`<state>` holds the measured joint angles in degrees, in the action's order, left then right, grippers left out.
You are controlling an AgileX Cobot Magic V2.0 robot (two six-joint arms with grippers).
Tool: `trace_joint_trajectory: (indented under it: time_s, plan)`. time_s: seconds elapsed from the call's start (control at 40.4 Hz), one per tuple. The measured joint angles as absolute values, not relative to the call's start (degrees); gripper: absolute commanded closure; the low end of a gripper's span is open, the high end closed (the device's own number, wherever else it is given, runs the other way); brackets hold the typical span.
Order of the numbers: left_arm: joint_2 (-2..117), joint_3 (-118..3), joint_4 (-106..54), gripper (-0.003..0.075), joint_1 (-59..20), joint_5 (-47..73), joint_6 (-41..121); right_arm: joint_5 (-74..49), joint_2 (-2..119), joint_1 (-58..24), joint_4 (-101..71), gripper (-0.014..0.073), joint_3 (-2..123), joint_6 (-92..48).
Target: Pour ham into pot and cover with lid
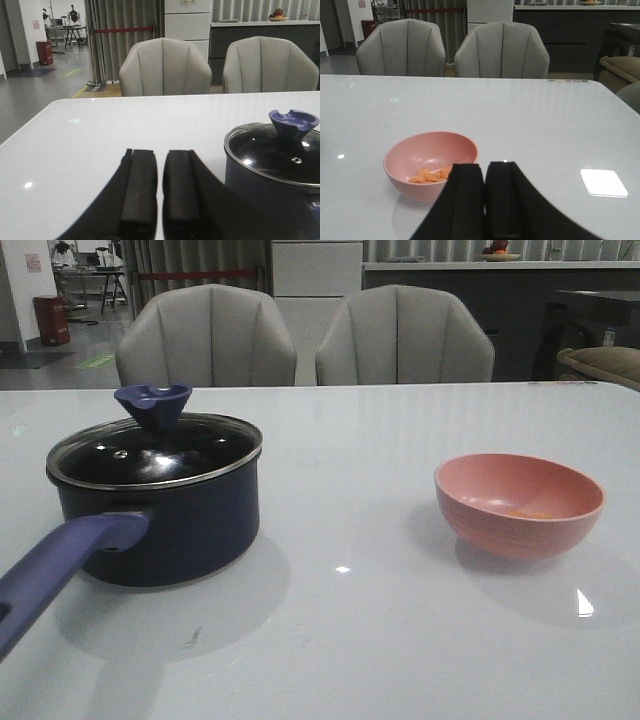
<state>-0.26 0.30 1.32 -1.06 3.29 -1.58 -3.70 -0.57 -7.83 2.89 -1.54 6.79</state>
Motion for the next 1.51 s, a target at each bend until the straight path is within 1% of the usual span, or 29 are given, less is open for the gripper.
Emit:
trace_joint_trajectory:
  time_s: [0.793, 0.917, 1.04, 1.115, 1.189, 1.263, 1.437, 1.511]
  plan:
    - [-0.26, 0.3, 1.32, 0.0586, -1.06, 2.66, -1.58, -3.7, -0.57, -7.83, 2.89, 0.0445, -1.54, 6.79]
    - [-0.26, 0.3, 1.09, 0.0586, -1.06, -1.84, -1.58, -3.7, -0.57, -7.83, 2.89, 0.0445, -1.54, 6.79]
    - [-0.26, 0.3, 0.99, 0.0586, -1.06, -11.95, -1.58, -3.7, -0.57, -7.83, 2.89, 0.0445, -1.54, 6.79]
    - [-0.26, -0.4, 0.78, 0.0586, -1.06, -14.21, -1.58, -3.7, -0.57, -7.83, 2.89, 0.0445, -1.54, 6.79]
    - [-0.26, -4.06, 0.65, 0.0586, -1.06, -11.0, -1.58, -3.7, -0.57, -7.83, 2.89, 0.0445, -1.54, 6.79]
    - [0.26, -9.52, 0.65, 0.0586, -1.06, -5.2, -1.58, -3.7, -0.57, -7.83, 2.89, 0.0445, -1.54, 6.79]
    - [7.22, -21.27, 0.62, 0.0586, -1.06, 11.93, -1.58, -3.7, -0.57, -7.83, 2.89, 0.0445, -1.54, 6.79]
    - [10.62, -24.1, 0.0, 0.0586, -1.06, 18.1, -1.58, -3.7, -0.57, -7.83, 2.89, 0.0445, -1.54, 6.79]
